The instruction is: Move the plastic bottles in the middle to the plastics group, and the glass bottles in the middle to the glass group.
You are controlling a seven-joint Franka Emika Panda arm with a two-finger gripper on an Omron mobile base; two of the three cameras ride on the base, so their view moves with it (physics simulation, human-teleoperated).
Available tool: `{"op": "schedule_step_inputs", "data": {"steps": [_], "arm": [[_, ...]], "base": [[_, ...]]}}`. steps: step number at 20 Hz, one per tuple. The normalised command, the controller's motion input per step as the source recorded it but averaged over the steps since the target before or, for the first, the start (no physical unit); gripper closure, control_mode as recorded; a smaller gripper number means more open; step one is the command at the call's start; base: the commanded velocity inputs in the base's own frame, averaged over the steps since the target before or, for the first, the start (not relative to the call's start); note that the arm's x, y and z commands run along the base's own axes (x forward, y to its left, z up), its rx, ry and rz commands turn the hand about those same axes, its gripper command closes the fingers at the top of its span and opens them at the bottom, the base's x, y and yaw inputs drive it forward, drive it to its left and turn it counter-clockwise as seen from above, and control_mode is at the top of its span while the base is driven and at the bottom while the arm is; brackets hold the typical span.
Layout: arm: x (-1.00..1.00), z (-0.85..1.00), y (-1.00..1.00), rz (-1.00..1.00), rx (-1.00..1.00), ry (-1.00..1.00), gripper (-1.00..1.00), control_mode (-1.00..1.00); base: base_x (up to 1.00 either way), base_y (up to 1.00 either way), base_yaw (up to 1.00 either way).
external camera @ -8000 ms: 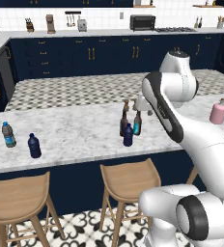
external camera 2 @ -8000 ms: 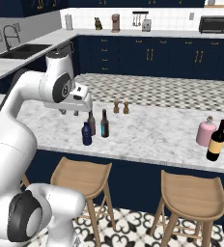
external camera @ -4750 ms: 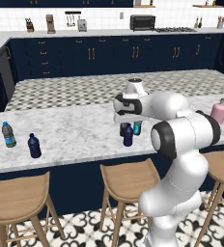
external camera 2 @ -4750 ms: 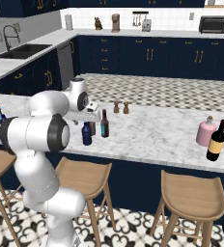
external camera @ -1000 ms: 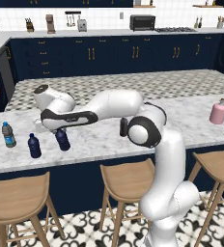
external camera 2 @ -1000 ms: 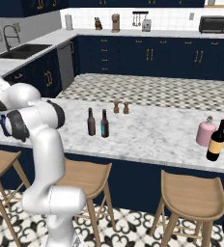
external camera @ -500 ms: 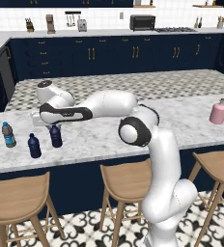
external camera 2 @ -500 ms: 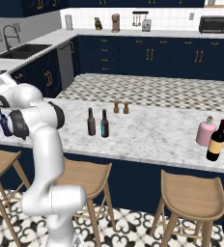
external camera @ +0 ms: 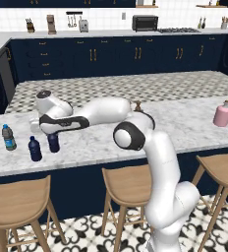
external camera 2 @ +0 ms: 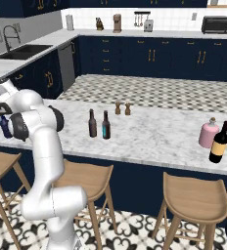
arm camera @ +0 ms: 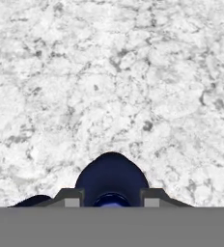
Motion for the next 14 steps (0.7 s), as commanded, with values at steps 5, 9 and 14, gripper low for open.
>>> {"op": "schedule_step_inputs", "data": {"steps": [5, 9, 14], "arm": [[0.19, -0.17, 0.32, 0.0, 0.12, 0.0, 1.0, -1.0], [0.17, -0.28, 0.13, 0.0, 0.03, -0.02, 1.0, -1.0], [0.12, -0.39, -0.05, -0.02, 0.0, -0.01, 1.0, -1.0]], "base": [[0.0, 0.0, 0.0], [0.0, 0.0, 0.0], [0.0, 0.0, 0.0]]}}
